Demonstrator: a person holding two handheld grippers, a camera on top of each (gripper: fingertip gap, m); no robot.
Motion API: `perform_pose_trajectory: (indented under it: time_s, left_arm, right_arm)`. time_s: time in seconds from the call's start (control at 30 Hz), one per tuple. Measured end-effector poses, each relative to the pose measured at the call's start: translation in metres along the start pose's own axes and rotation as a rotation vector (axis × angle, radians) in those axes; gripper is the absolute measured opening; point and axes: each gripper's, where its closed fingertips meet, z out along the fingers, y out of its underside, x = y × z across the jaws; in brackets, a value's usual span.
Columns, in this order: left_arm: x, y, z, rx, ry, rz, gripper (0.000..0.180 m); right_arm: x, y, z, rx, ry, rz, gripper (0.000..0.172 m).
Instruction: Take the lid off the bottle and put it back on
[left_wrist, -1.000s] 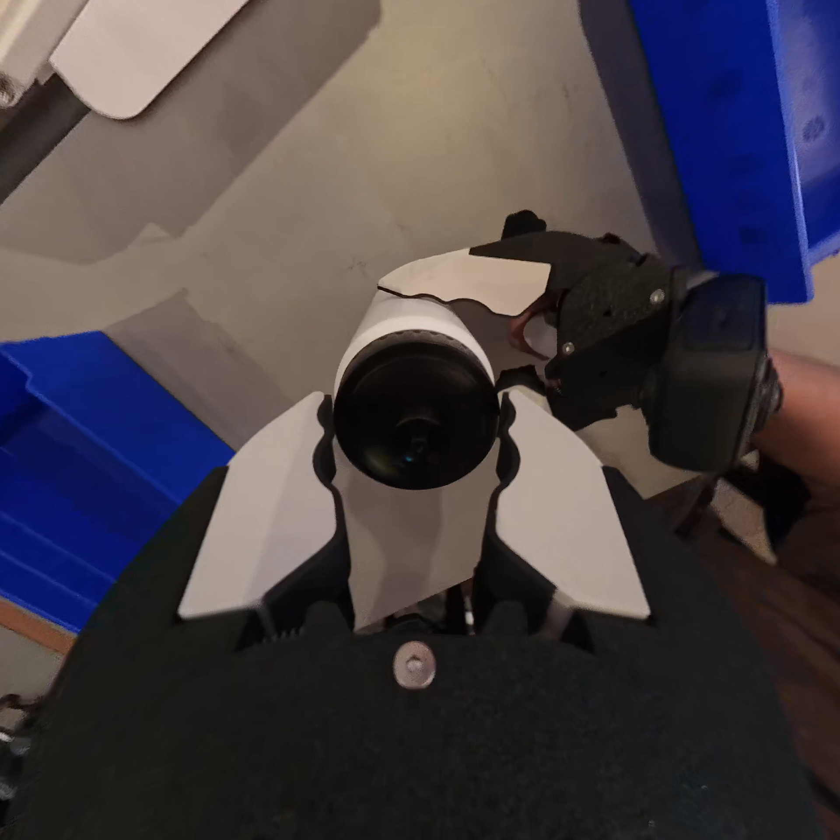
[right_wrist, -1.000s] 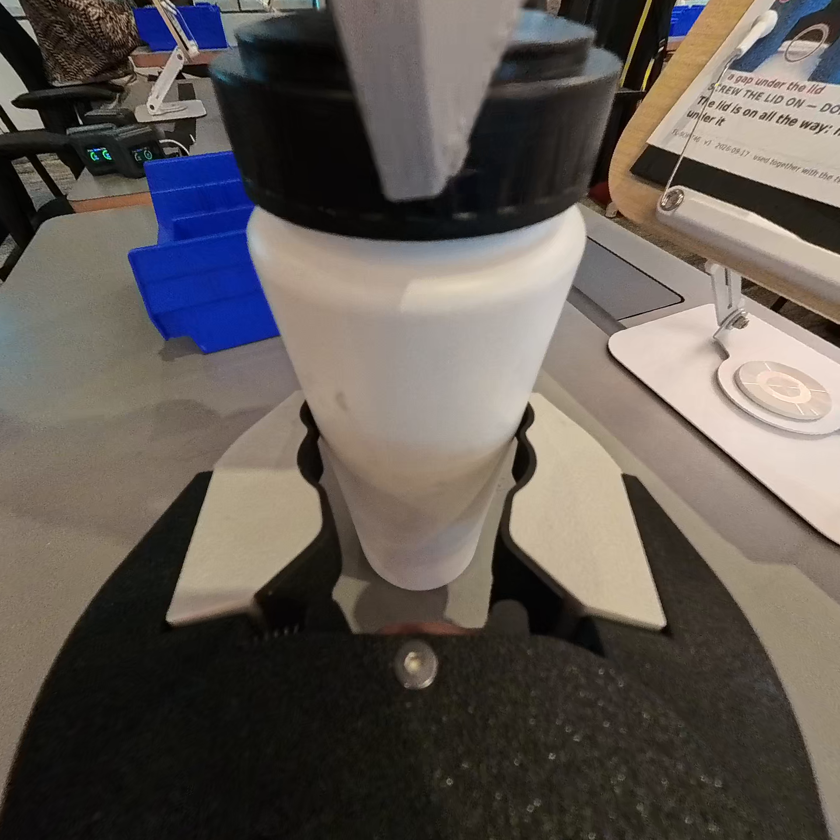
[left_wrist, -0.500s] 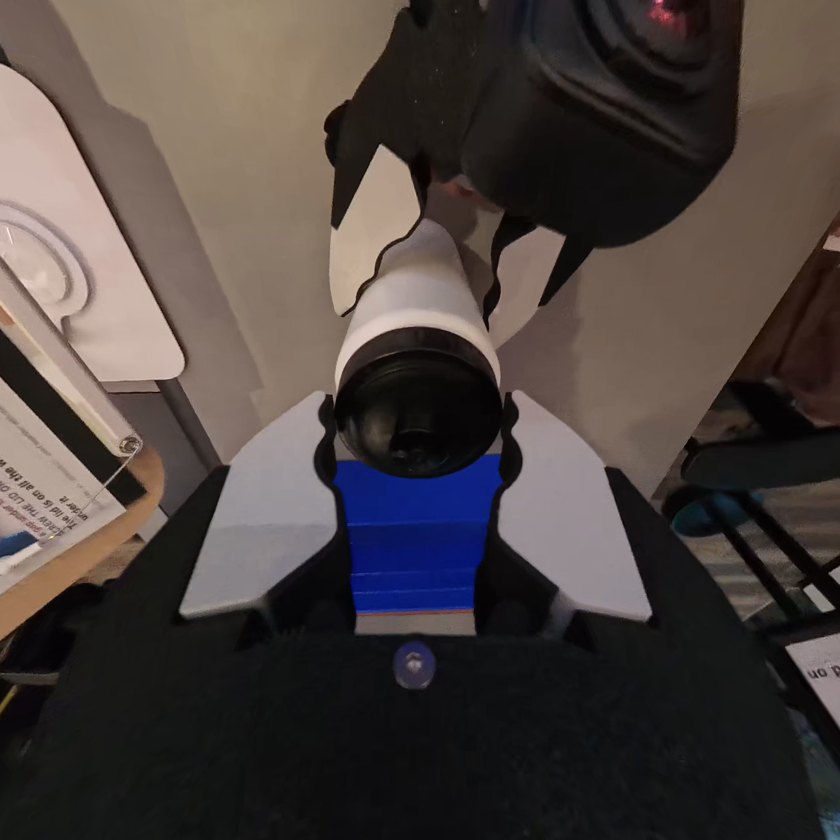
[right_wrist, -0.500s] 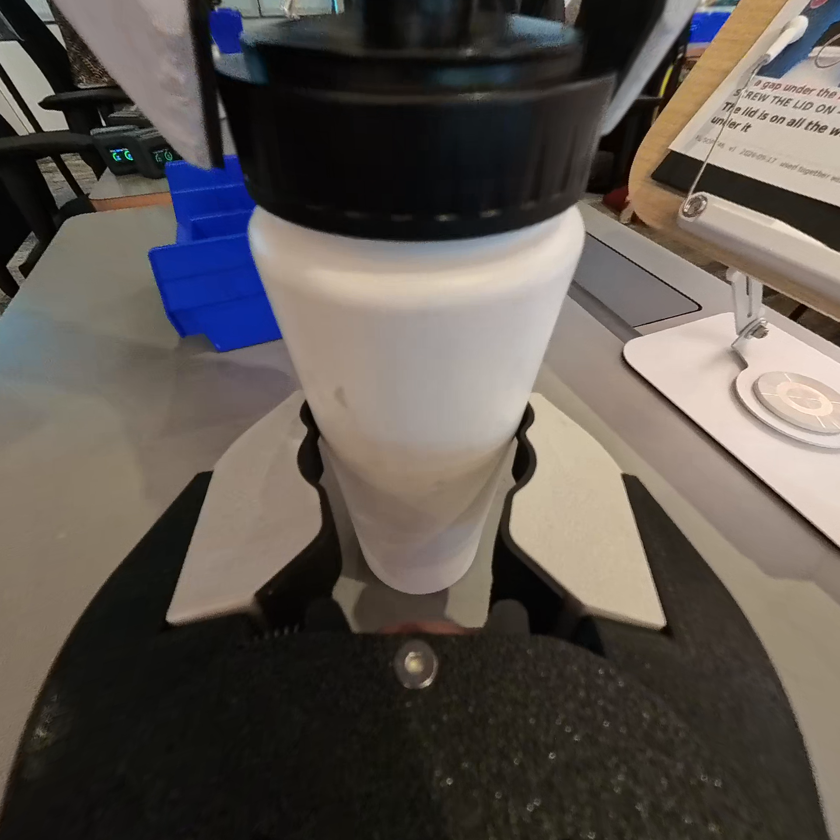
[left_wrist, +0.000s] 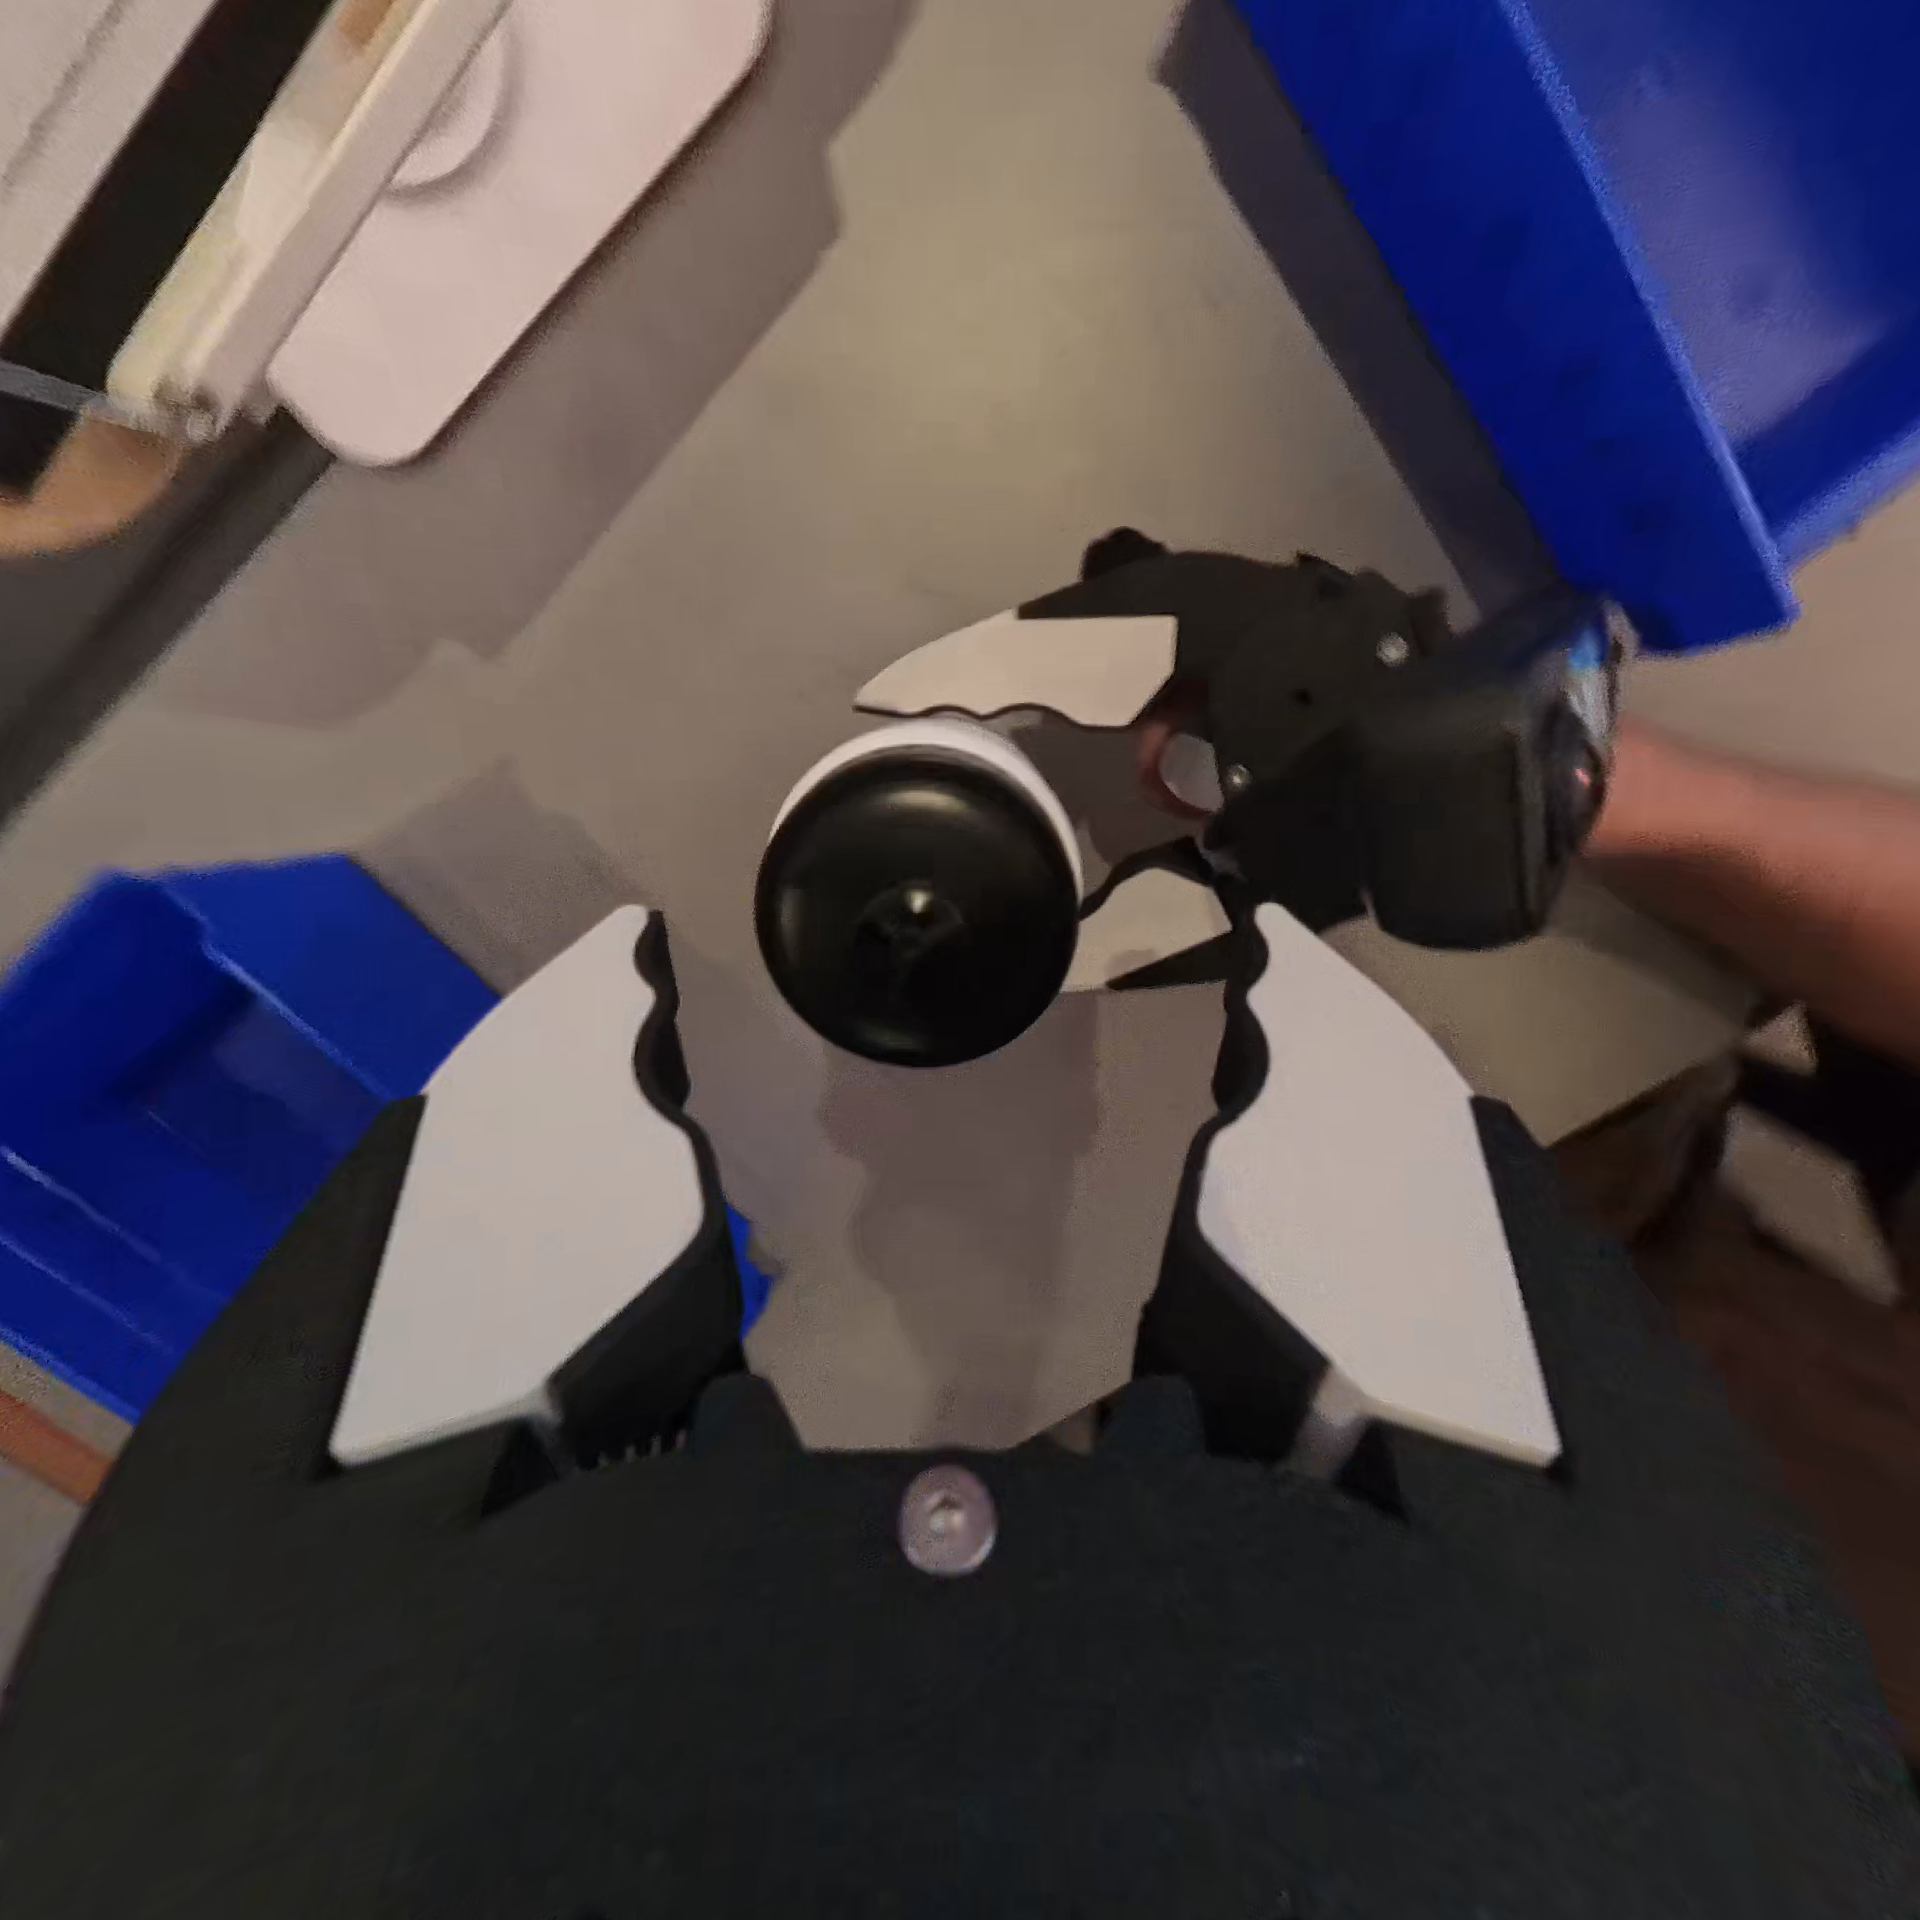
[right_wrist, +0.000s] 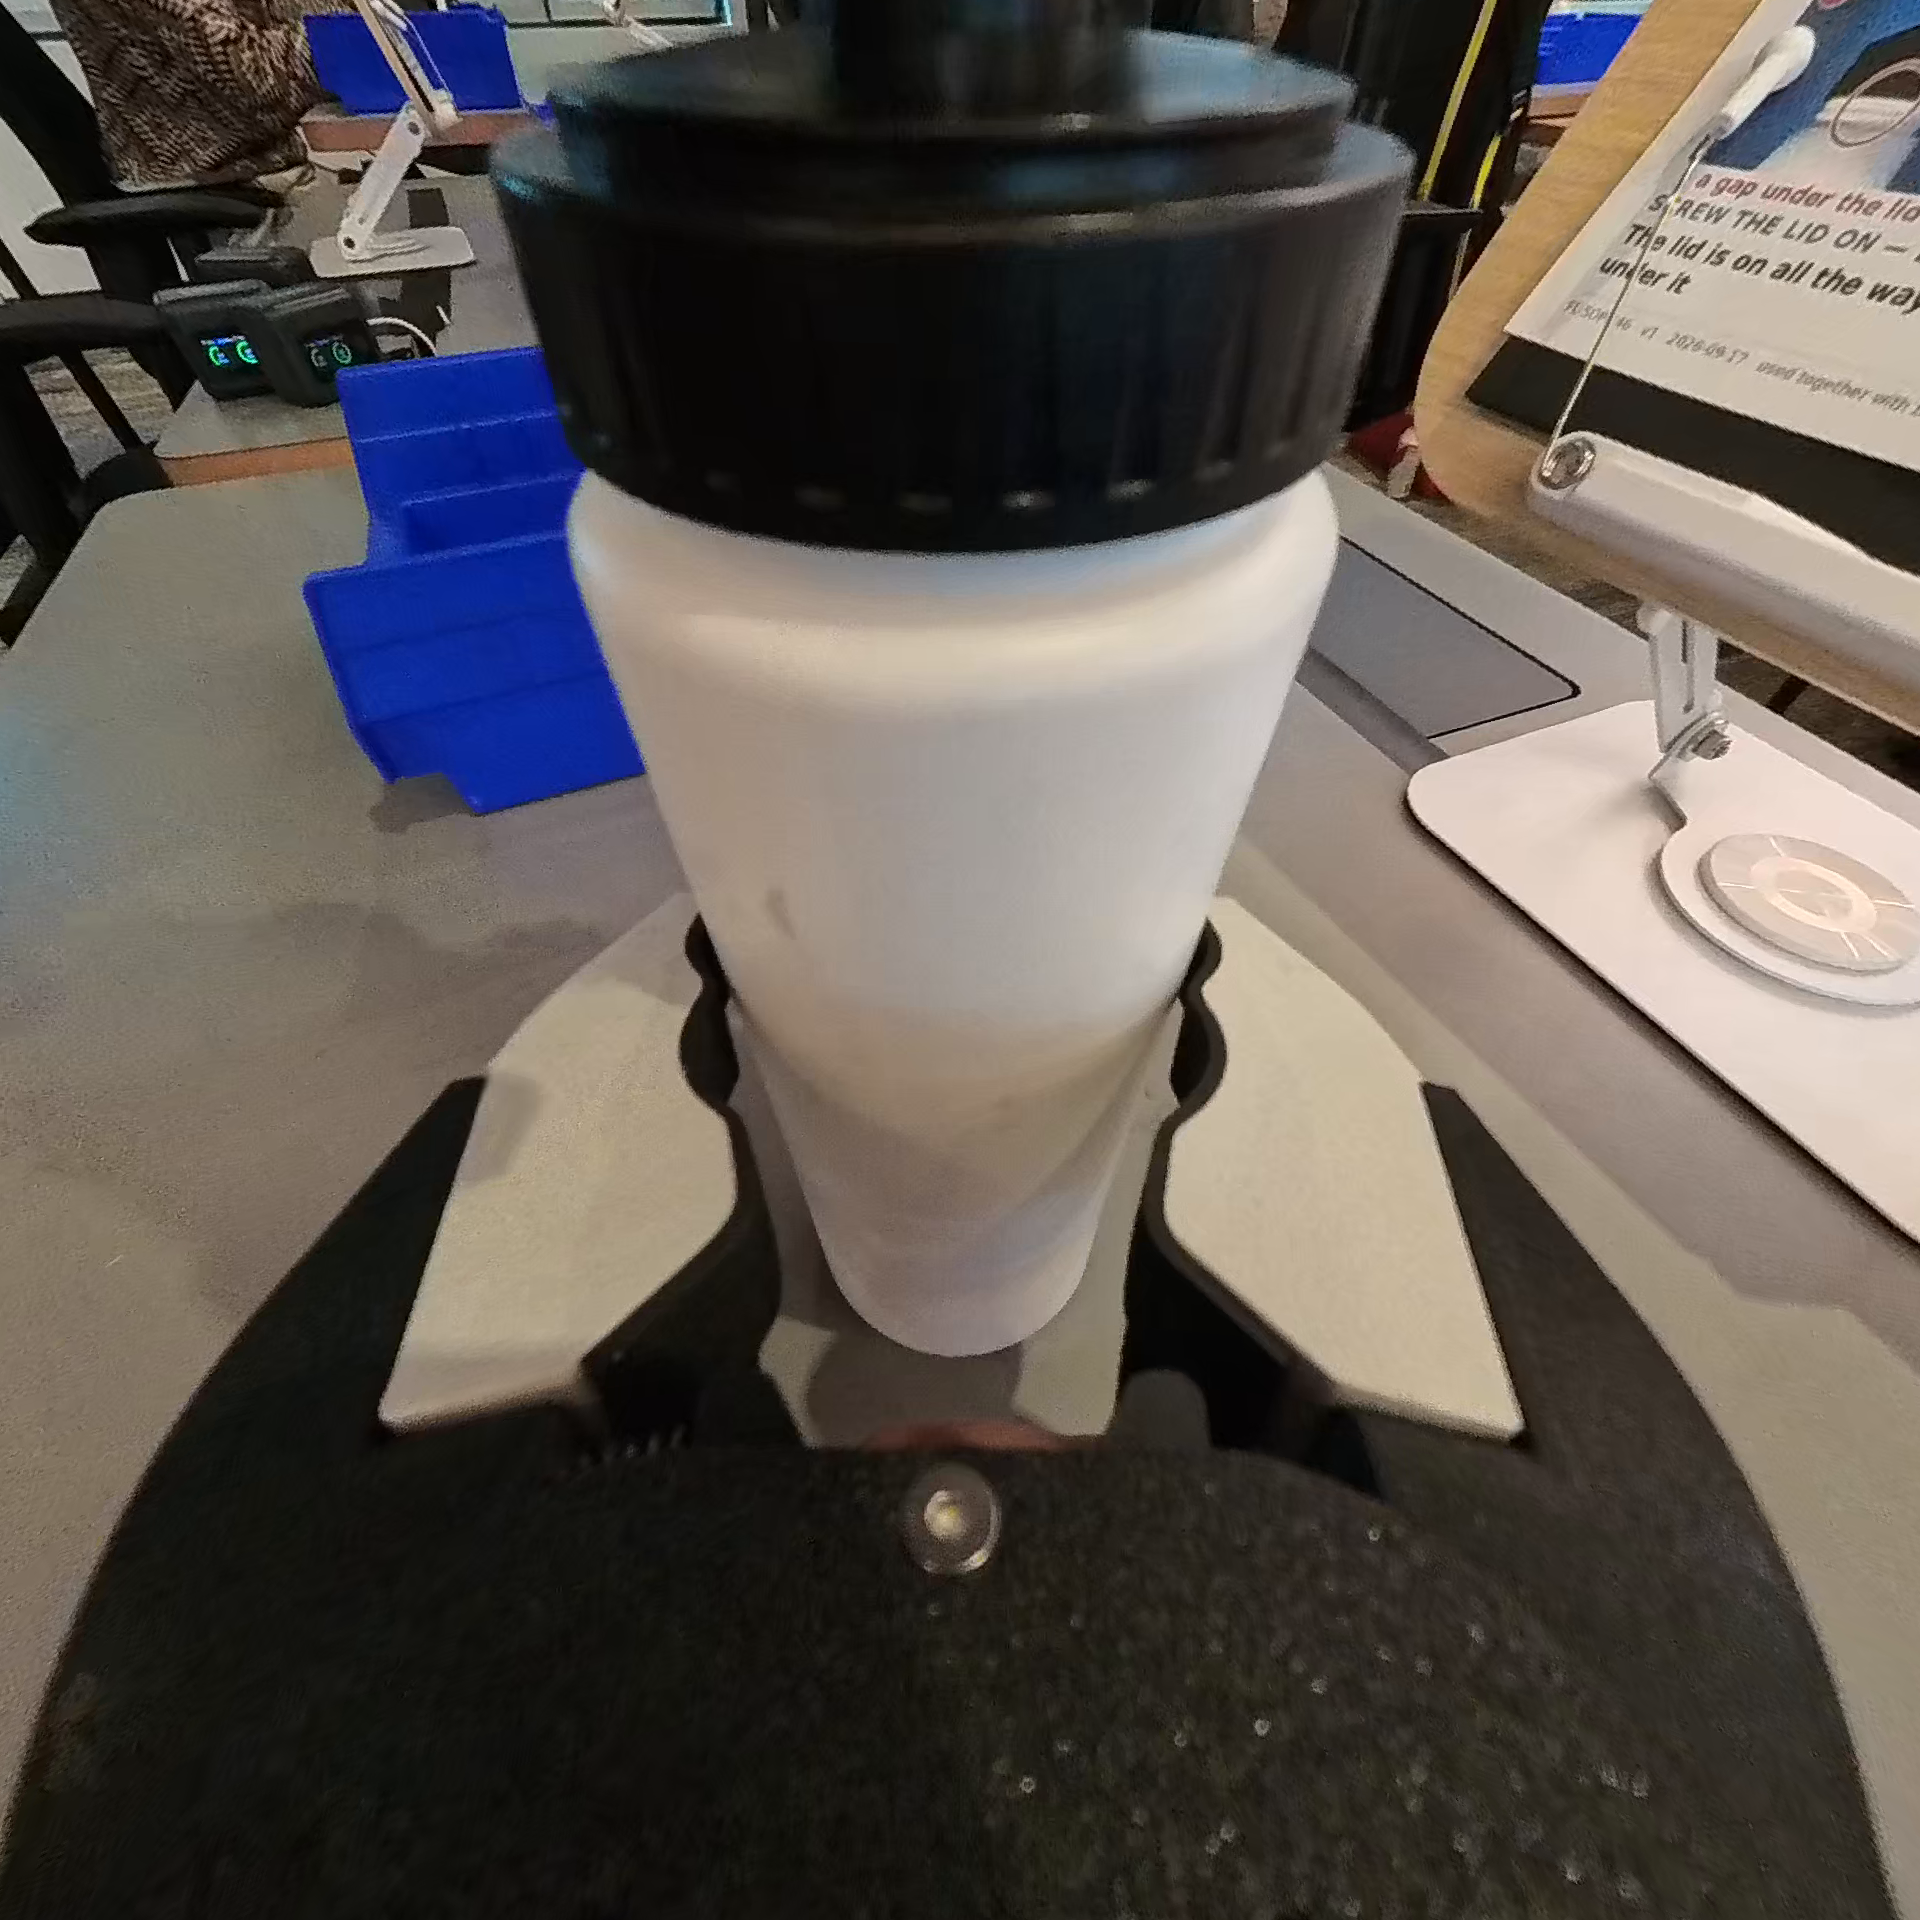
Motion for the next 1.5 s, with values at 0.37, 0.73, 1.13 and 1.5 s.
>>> perform_pose_trajectory:
  time_s: [0.37, 0.73, 1.13, 1.5]
  left_arm:
    - [-0.007, 0.002, 0.025, -0.054, -0.045, -0.183, 0.07]
    - [-0.001, 0.006, 0.028, -0.142, 0.079, 0.443, 0.07]
    - [0.003, 0.01, 0.031, -0.172, 0.182, 0.918, 0.073]
    - [0.012, -0.002, -0.007, -0.05, 0.197, 0.226, 0.108]
  right_arm:
    - [0.0, 0.0, -0.001, -0.006, 0.002, 0.001, 0.083]
    - [0.0, 0.0, -0.001, 0.002, -0.008, 0.0, 0.083]
    - [0.0, 0.001, -0.002, 0.004, -0.012, 0.005, 0.083]
    - [0.0, 0.001, -0.001, 0.004, -0.009, 0.006, 0.083]
